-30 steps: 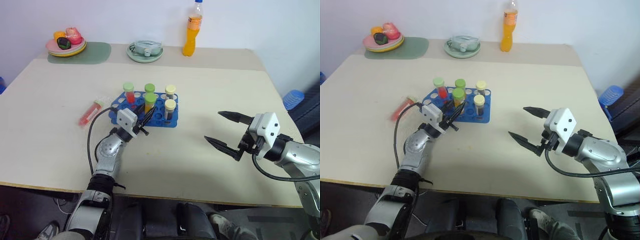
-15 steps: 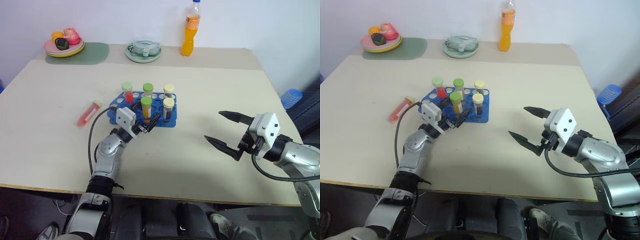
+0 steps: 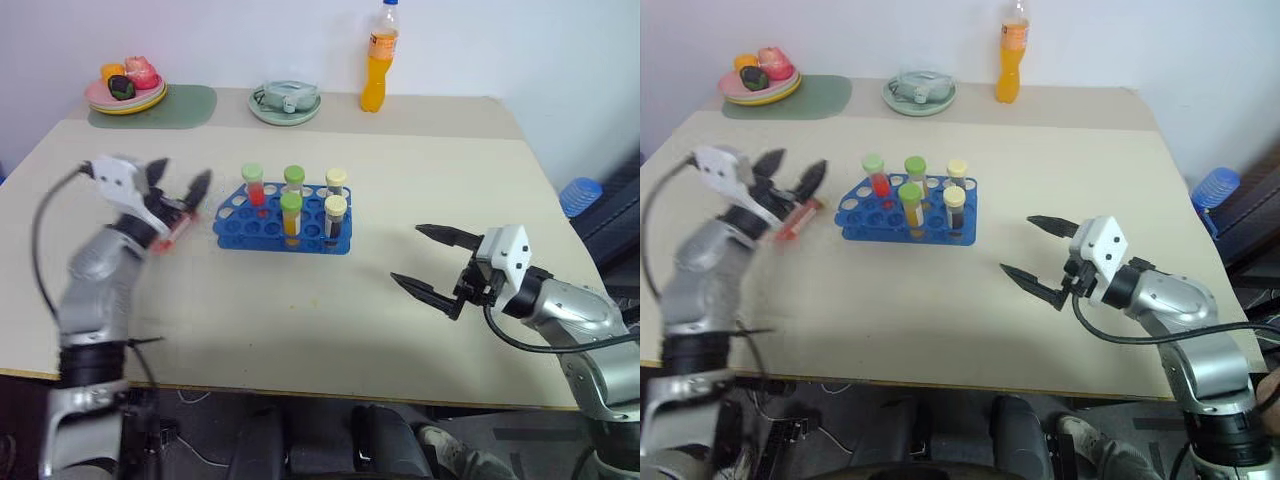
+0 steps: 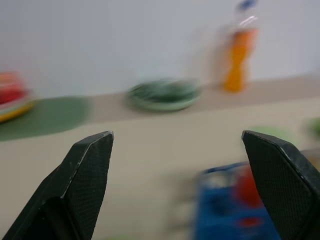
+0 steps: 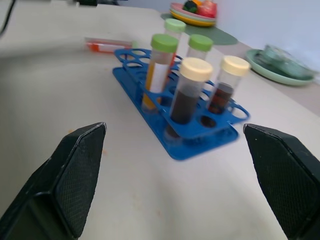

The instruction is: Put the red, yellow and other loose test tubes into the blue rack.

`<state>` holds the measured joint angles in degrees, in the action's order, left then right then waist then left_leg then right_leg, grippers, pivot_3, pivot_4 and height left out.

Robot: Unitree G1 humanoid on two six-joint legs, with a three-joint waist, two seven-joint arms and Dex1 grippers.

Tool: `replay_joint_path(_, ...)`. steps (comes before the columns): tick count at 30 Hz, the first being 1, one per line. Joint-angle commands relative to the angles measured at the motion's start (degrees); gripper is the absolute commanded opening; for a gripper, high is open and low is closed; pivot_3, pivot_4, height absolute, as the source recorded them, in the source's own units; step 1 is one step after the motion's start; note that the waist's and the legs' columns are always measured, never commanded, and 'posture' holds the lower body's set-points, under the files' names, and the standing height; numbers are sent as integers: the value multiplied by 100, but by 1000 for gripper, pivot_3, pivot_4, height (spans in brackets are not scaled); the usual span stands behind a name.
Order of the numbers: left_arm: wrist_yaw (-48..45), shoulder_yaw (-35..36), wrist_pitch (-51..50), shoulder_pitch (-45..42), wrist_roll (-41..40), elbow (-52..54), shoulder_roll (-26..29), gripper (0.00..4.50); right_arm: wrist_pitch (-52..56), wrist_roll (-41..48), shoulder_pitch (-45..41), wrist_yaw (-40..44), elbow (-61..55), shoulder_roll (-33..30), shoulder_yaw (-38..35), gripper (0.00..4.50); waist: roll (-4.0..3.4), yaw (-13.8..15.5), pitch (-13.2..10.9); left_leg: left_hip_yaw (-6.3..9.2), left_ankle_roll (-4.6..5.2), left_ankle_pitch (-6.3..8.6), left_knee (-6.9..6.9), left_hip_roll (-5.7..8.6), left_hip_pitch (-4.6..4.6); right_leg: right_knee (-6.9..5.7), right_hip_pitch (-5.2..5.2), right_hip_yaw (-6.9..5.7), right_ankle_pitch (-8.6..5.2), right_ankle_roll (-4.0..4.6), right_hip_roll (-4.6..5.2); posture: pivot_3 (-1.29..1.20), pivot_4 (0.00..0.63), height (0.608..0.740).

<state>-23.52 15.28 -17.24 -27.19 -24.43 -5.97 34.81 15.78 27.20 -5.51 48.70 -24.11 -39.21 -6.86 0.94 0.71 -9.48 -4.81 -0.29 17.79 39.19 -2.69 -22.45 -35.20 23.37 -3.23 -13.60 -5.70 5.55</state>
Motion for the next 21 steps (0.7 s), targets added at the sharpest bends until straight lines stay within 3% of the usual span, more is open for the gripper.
replay_joint_path(1, 71, -169, -1326, -616, 280, -620, 591, 4209, -238, -57, -214, 55, 89, 72, 25, 4500, 2, 12, -1, -5, -1, 0, 0, 1, -2, 0, -1, -1, 0, 0, 0, 0, 150, 740)
replay_joint_path(2, -28, -435, -1878, -848, 432, -865, 808, 4209, -263, -69, -246, 63, 129, 86, 44, 4500, 8, 15, -4, -12, -1, -1, 0, 1, -4, 2, 0, -2, 0, 0, 0, 0, 150, 740)
replay_joint_path(6, -1138, -1670, -2367, -1610, 1103, -1567, 1311, 4209, -358, -120, -346, 88, 251, 128, 112, 4500, 15, 8, -8, -24, -15, -8, -4, 1, -6, 2, 4, -4, -1, -1, -1, 0, 150, 740)
replay_joint_path(13, -1900, -2635, -2965, -3162, 1823, -3638, 887, 4209, -372, -163, -372, 66, 255, 160, 113, 4500, 18, -3, -10, -27, -44, -25, -4, 1, -10, -1, 10, -5, -1, -2, -3, 0, 150, 740)
replay_joint_path(21, -2138, -2962, -2919, -4114, 2536, -5255, 495, 4209, -231, -142, -186, -108, -35, 147, 38, 4500, 23, -17, -13, -27, -44, -25, -5, 0, -20, -3, 22, -4, -2, -3, -3, 0, 150, 740)
